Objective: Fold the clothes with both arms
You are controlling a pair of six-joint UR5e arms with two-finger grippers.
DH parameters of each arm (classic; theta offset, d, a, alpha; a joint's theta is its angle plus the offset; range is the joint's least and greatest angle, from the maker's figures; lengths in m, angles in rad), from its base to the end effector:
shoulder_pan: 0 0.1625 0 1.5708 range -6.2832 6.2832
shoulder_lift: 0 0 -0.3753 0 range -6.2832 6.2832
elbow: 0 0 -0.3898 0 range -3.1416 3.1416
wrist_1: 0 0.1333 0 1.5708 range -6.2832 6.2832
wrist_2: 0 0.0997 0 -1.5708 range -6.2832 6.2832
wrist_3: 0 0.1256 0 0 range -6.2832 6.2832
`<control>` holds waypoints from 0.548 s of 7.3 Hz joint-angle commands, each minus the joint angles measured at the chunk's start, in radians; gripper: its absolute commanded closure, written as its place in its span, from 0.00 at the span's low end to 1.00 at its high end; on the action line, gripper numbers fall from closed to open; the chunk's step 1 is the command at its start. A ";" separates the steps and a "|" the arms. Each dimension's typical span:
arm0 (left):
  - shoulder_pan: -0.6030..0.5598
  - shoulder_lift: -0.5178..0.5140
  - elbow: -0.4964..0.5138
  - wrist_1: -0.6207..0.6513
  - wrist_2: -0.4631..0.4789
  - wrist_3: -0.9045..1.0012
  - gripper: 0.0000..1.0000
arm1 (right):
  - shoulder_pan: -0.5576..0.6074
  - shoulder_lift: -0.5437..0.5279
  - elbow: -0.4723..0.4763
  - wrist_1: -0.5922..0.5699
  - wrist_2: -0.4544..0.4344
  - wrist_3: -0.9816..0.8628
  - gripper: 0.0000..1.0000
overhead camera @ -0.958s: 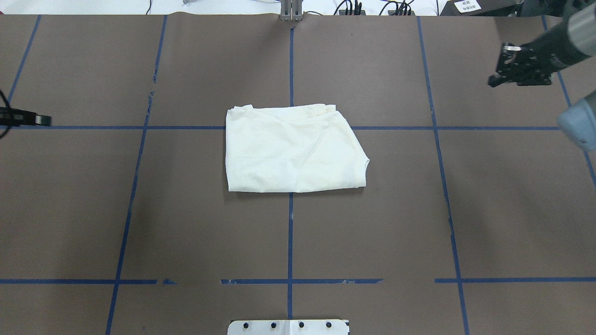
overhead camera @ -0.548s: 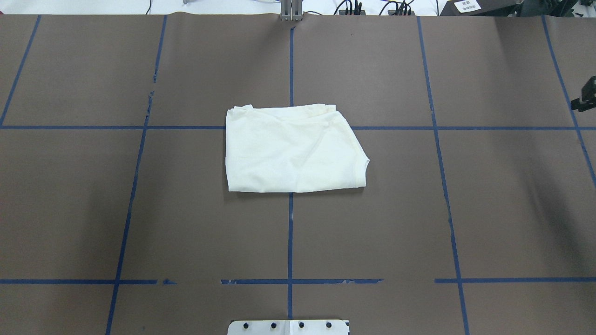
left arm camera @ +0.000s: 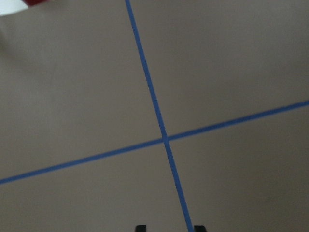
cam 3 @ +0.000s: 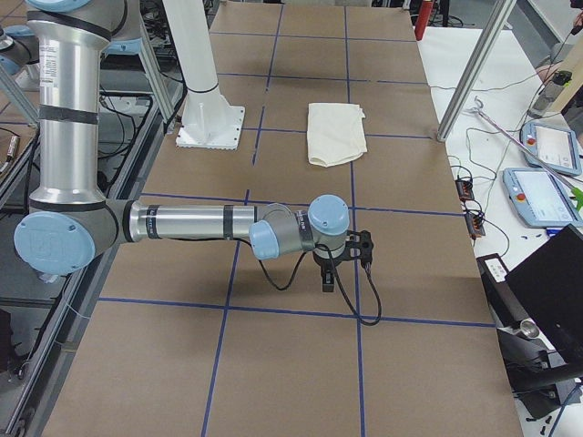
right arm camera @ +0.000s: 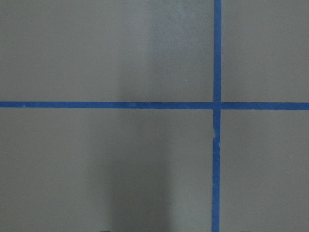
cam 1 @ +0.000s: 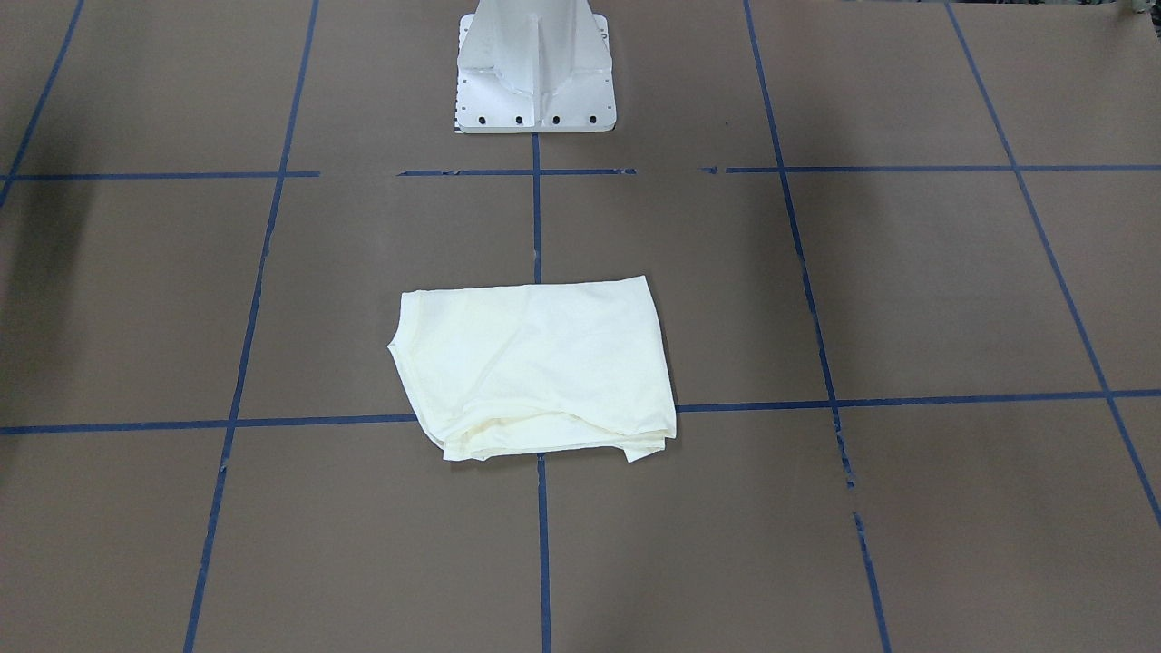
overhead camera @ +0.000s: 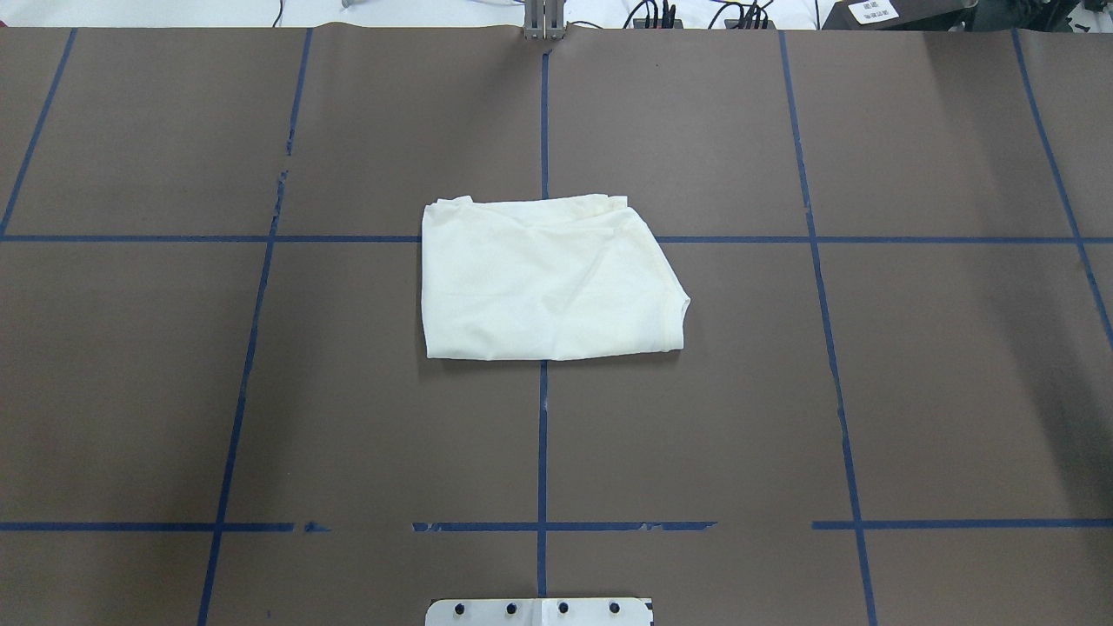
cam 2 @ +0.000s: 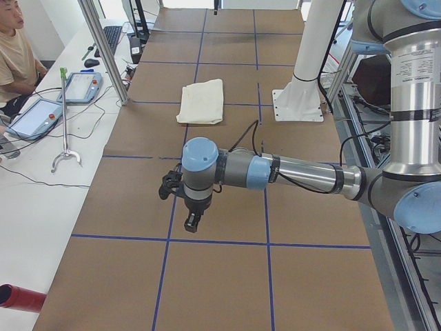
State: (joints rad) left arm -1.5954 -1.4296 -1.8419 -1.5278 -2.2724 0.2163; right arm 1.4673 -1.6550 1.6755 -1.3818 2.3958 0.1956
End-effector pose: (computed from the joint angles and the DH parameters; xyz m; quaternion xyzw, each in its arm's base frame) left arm -0.0631 -0.4399 0.5705 0.0818 0.3359 0.1047 0.9325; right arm -0.0081 -0.4751 0.5911 0.0353 -0.4085 0.0001 0.9121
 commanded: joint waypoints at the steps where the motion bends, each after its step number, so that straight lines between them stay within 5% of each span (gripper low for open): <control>1: 0.002 0.038 -0.005 0.009 -0.007 0.023 0.00 | 0.051 0.007 0.038 -0.181 -0.007 -0.189 0.00; 4: 0.003 0.037 -0.005 0.005 -0.009 0.028 0.00 | 0.062 0.005 0.043 -0.180 -0.009 -0.179 0.00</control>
State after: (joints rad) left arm -1.5929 -1.3924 -1.8428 -1.5179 -2.2806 0.2414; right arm 1.5272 -1.6491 1.7175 -1.5597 2.3895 0.0145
